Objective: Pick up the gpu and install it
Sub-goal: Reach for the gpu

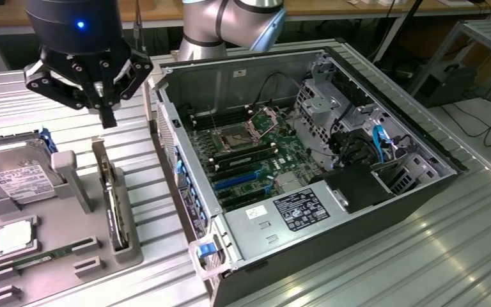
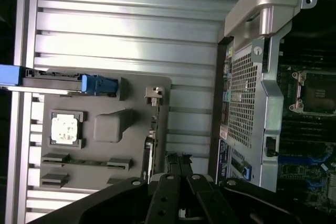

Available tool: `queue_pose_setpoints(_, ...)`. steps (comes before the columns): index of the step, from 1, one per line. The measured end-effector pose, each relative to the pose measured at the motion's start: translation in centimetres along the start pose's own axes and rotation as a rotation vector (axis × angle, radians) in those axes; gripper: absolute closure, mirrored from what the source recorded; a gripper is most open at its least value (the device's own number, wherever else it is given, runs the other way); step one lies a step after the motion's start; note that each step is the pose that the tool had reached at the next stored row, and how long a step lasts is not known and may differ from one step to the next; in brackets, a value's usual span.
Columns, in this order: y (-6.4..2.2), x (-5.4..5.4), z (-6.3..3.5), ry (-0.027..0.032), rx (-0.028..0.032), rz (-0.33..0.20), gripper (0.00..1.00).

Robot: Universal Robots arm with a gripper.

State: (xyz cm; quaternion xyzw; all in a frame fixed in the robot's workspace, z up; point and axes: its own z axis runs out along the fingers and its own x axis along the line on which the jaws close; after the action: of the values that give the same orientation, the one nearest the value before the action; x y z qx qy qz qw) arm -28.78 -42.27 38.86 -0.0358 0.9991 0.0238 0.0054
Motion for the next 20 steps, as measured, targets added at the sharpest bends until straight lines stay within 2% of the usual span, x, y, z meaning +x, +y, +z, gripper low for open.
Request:
queue_pose_setpoints(9, -1.3, 1.7, 0.07, -0.0001, 0.0, 0.0, 0.89)
queue_pose_setpoints(20, -1.57, 4.7, 0.28, 0.0, 0.0, 0.0, 0.89)
